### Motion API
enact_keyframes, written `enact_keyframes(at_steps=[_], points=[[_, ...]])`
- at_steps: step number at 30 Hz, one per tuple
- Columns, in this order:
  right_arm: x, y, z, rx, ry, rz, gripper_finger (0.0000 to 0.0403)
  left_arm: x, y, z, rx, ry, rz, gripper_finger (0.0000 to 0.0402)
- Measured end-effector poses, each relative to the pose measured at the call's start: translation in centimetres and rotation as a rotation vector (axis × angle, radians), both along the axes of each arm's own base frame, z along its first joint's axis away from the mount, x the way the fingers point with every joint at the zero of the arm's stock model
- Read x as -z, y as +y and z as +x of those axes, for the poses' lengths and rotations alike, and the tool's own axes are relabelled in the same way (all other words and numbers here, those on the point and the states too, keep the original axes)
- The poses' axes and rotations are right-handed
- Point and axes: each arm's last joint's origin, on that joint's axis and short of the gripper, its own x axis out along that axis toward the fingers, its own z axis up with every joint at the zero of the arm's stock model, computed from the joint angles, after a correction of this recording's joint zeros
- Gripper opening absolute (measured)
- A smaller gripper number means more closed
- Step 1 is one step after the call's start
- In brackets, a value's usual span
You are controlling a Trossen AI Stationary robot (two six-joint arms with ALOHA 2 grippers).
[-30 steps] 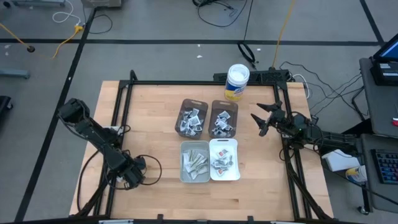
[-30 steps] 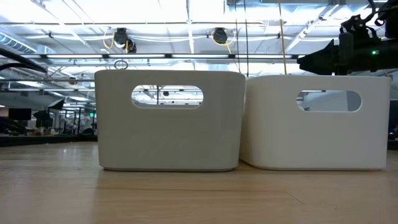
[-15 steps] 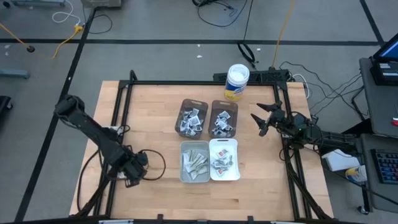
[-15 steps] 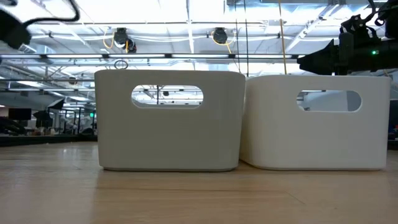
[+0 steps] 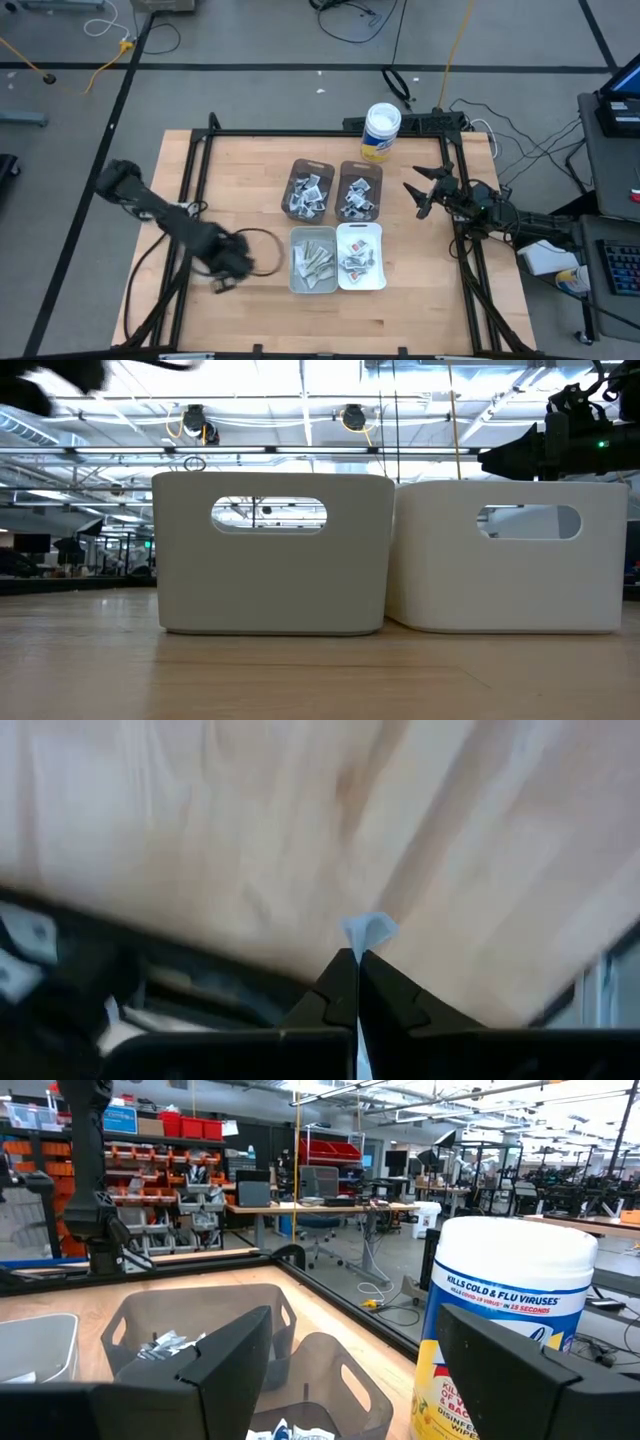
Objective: Pick & Place First Aid Supplies
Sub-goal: Put the green pad into the gray bin
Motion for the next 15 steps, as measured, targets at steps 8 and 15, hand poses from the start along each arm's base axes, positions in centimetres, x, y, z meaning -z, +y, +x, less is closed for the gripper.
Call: enact_keyframes(at_steps=[8, 15], points=[[0.0, 0.0, 0.0, 0.0, -0.001, 0.0, 0.0279, -0.6, 0.2, 7.7, -0.012, 0.012, 0.008, 0.0002], [0.0, 0.0, 0.0, 0.0, -0.001, 0.0, 0.0279, -1.3, 1.0, 14.4, -0.02, -0.031, -0.016, 0.0001]])
